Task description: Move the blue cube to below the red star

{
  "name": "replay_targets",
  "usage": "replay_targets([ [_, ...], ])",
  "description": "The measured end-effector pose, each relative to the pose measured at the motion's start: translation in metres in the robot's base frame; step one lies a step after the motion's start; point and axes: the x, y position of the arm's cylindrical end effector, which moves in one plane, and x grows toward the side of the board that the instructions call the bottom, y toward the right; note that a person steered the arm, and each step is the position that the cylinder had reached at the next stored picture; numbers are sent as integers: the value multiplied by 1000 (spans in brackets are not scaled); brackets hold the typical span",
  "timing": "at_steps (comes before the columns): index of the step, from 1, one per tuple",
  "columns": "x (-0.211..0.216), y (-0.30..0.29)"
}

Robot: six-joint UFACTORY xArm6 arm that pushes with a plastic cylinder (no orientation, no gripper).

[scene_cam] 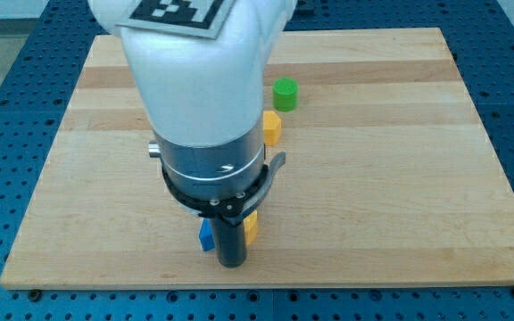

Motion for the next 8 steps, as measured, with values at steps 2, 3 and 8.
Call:
replay_targets([
  [2, -46, 4],
  [3, -73, 4],
  [8, -104, 3],
])
